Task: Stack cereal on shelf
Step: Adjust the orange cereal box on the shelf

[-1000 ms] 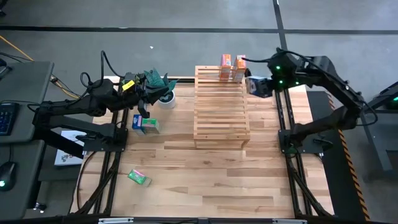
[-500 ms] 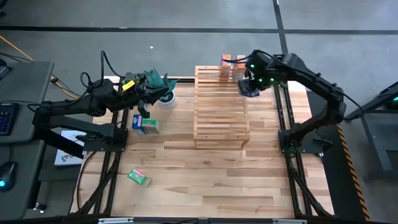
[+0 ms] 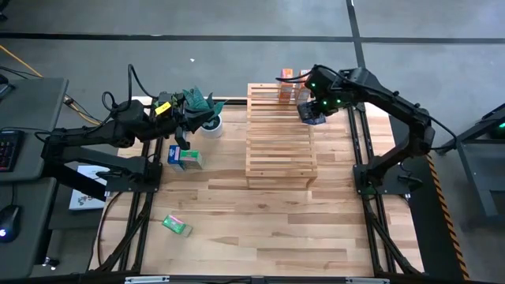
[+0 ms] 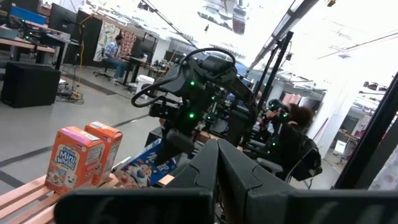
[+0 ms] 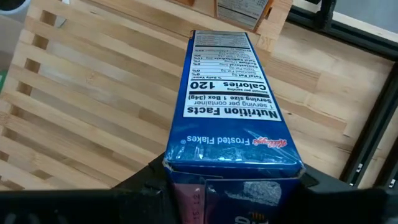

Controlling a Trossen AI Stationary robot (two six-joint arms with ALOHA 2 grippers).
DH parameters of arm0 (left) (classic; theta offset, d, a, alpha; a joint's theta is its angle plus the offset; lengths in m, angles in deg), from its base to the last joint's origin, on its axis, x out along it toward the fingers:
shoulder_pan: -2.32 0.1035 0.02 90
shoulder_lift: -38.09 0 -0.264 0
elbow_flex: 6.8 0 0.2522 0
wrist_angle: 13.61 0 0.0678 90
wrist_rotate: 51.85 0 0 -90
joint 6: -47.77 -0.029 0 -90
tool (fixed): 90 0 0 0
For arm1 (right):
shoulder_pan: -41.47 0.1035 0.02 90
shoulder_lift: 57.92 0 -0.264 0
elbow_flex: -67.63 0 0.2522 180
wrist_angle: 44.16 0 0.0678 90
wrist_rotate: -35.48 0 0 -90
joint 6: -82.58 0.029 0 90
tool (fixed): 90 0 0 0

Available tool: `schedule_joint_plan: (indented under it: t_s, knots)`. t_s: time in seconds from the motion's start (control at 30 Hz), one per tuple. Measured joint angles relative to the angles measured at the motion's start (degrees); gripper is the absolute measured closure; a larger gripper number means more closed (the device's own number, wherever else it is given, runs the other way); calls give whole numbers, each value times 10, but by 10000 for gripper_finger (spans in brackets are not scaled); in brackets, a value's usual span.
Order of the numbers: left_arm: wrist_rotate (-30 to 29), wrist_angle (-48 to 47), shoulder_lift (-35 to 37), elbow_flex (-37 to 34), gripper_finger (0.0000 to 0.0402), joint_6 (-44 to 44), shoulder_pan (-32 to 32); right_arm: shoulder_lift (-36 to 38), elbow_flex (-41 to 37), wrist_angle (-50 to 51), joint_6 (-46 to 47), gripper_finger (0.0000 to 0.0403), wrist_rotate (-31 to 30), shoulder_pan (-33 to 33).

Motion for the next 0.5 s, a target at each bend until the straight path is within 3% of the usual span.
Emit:
schedule_joint_plan:
  t_s: [0.23,0.5]
  knots:
    - [0,0,0,0,401,0,0,-2,0,-6,-3,234,-3,2]
    - [0,0,0,0,402,0,0,-2,0,-16,-3,183,-4,2]
